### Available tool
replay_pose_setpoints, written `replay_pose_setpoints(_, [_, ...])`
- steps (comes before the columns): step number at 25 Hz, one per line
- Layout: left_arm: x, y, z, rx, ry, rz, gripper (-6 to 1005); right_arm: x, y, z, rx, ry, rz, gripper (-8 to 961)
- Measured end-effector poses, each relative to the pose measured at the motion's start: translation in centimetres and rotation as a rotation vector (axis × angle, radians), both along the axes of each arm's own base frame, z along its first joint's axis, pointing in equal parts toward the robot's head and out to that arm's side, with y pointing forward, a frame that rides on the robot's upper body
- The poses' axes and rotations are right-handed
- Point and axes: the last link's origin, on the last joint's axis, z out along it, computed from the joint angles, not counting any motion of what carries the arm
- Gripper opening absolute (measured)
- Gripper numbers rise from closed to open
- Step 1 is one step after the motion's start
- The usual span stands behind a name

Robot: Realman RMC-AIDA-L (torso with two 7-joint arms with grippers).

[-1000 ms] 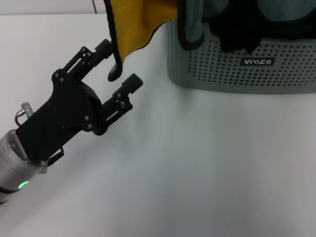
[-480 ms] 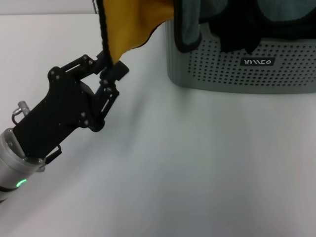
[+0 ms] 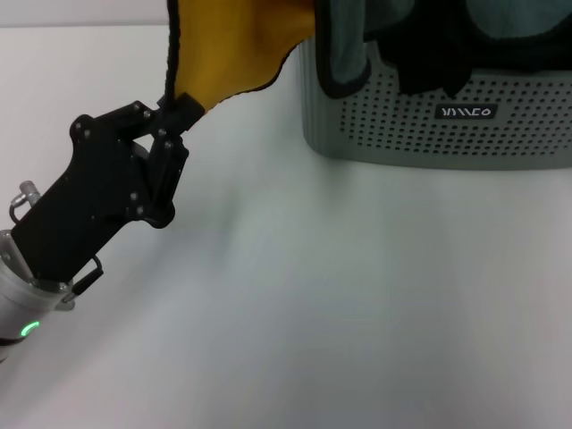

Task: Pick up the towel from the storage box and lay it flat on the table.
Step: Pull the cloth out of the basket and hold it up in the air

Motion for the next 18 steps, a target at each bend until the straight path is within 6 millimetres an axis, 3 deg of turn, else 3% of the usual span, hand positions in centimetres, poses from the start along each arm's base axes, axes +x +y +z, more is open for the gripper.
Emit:
replay_pose_setpoints(5, [-0.2, -0.1, 0.5, 0.019, -0.016, 0.008, 21, 0.4, 0.0, -0.2, -0.01, -0.002, -0.014, 0])
replay_pose_setpoints(8, [-0.6, -0.7, 1.9, 0.085, -0.06, 0.002, 21, 1.5, -0.3, -0.8, -0.036, -0.014, -0.038, 0])
replay_pose_setpoints(14, [-0.9, -1.4, 5.4, 0.169, -0.107, -0.043, 21, 4.8, -2.1, -4.7, -0.145, -0.085, -0.108, 0])
replay_pose_setpoints(18, [-0.7, -1.2, 7.3, 0.22, -0.163, -0.053, 21, 7.5, -2.2, -7.0, -0.219, -0.124, -0.19, -1])
